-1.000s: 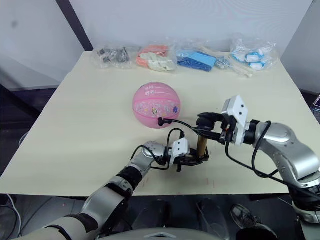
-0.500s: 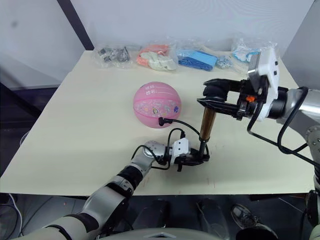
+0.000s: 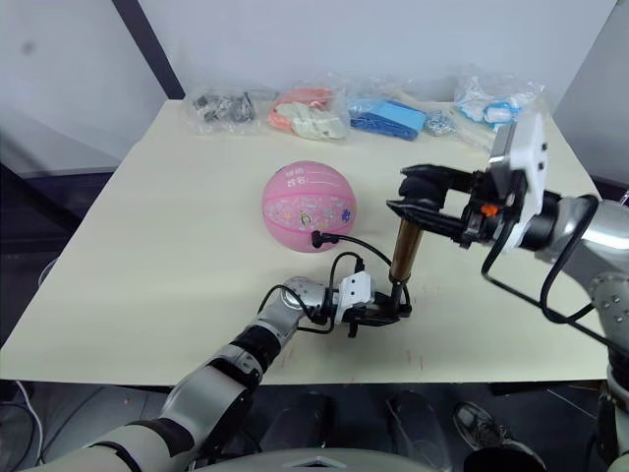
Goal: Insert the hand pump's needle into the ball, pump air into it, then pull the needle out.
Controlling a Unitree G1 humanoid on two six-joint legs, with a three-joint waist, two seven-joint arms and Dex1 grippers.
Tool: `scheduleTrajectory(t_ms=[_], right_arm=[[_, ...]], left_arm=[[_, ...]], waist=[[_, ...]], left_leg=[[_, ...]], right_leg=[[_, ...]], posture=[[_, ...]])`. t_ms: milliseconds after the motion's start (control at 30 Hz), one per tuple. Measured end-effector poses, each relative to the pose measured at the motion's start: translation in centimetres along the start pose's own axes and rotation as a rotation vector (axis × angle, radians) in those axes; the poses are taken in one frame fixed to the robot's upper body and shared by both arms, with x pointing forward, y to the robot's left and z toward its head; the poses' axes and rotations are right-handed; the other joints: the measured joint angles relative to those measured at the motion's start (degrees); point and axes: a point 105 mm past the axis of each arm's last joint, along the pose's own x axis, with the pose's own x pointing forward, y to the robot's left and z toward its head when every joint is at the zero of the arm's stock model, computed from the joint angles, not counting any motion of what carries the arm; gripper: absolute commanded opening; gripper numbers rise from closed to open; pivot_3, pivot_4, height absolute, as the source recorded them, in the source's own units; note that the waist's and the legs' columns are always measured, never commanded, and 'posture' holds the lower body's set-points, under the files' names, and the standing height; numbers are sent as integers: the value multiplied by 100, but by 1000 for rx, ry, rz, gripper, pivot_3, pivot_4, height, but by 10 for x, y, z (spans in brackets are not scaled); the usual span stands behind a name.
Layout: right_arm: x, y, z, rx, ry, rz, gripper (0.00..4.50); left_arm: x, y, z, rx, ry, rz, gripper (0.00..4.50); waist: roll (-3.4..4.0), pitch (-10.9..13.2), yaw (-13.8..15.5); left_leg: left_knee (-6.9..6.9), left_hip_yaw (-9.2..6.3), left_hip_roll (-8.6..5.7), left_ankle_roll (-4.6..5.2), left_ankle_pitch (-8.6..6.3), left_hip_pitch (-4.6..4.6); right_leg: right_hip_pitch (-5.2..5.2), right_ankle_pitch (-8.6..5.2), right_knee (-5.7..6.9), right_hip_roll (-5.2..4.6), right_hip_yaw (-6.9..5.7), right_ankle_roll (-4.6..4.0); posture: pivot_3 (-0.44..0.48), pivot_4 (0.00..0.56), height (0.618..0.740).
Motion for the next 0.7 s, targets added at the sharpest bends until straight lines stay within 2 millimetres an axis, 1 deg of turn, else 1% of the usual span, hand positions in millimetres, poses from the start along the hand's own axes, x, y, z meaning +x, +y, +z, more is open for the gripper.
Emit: scheduleTrajectory(t_ms=[67, 133, 200, 233, 433, 500, 533, 567, 700], right_arm=[[4, 4, -14, 4, 12, -4, 1929], [8, 7, -23, 18, 14, -2, 1929], [10, 12, -39, 28, 32, 2, 1929], [10, 12, -40, 30, 32, 2, 1929], [18, 18, -80, 53, 45, -35, 1929], [18, 19, -86, 54, 56, -37, 1929], [18, 20, -93, 60, 60, -42, 1929], [20, 21, -96, 59, 49, -47, 1929], [21, 21, -94, 49, 48, -45, 1929]], left_arm=[[0, 0, 0, 0, 1, -1, 1112], [0, 0, 0, 0, 1, -2, 1112], [0, -1, -1, 0, 3, -2, 1112], [0, -1, -1, 0, 3, -2, 1112], [-1, 0, -2, -3, 7, 0, 1112], [-1, 0, -2, -4, 7, 0, 1112], [-1, 0, -2, -5, 8, 0, 1112], [-1, -1, -2, -6, 8, 0, 1112], [-1, 0, -3, -7, 9, 1, 1112]], waist=[[-3, -3, 1], [-8, -7, 4], [-13, -12, 4], [-14, -13, 3], [-19, -23, -1], [-18, -24, -2], [-25, -28, -2], [-22, -30, -3], [-19, -35, -5]], left_leg=[[-1, 0, 2, 0, 0, 2], [-1, -1, 1, 0, 0, 2], [-1, 0, 1, 0, 0, 3], [-1, -1, 1, 0, 0, 4], [-3, 2, 2, -1, 0, 18], [-3, 3, 2, -1, 0, 19], [-4, 1, 2, -1, 0, 20], [-4, 2, 3, -1, 0, 20], [-4, 3, 3, -1, 0, 23]], right_leg=[[1, 0, 0, 3, 0, 0], [1, 3, 0, 3, 0, -5], [1, 3, 0, 4, 1, -5], [2, 2, 0, 5, 1, -4], [10, -6, 0, 8, 4, 9], [10, -5, 0, 8, 5, 8], [11, -5, 0, 10, 4, 7], [11, -5, 0, 10, 5, 7], [12, -5, 0, 10, 7, 8]], posture=[[0, 150, 740], [0, 150, 740], [0, 150, 740], [0, 150, 740], [0, 150, 740], [0, 150, 740], [0, 150, 740], [0, 150, 740], [0, 150, 740]])
